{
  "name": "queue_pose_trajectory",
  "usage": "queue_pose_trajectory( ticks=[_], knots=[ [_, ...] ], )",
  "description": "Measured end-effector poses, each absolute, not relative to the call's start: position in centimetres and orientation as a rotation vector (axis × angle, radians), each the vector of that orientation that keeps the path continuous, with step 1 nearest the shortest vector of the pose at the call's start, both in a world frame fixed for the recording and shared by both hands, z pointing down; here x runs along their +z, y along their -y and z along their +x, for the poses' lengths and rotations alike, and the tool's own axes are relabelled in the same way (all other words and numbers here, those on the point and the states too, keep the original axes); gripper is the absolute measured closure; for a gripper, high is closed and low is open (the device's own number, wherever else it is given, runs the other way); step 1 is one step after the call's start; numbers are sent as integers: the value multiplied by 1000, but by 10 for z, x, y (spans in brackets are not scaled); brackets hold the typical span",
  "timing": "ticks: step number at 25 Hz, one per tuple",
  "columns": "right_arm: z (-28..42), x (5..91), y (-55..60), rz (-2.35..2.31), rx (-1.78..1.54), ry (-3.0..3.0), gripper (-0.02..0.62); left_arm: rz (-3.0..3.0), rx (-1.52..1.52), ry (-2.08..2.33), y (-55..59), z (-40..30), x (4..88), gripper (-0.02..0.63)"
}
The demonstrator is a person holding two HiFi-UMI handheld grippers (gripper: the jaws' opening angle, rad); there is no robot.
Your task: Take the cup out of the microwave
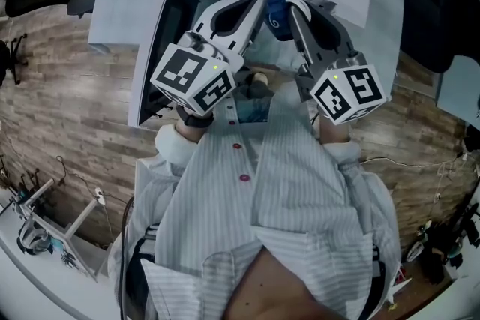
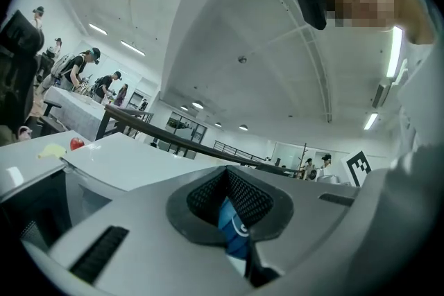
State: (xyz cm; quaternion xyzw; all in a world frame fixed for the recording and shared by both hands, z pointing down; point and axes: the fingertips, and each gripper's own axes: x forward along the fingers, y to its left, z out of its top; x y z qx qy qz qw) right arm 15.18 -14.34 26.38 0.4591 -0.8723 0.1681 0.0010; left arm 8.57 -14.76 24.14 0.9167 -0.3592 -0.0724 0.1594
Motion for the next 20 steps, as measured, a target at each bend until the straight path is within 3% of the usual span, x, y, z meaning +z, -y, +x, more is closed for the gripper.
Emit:
queue_pose_trajectory(
  ticks=[20],
  knots=[
    [149,254,138,1414,544,2754,509,2612,-204,1018,138,84,243,597]
  ],
)
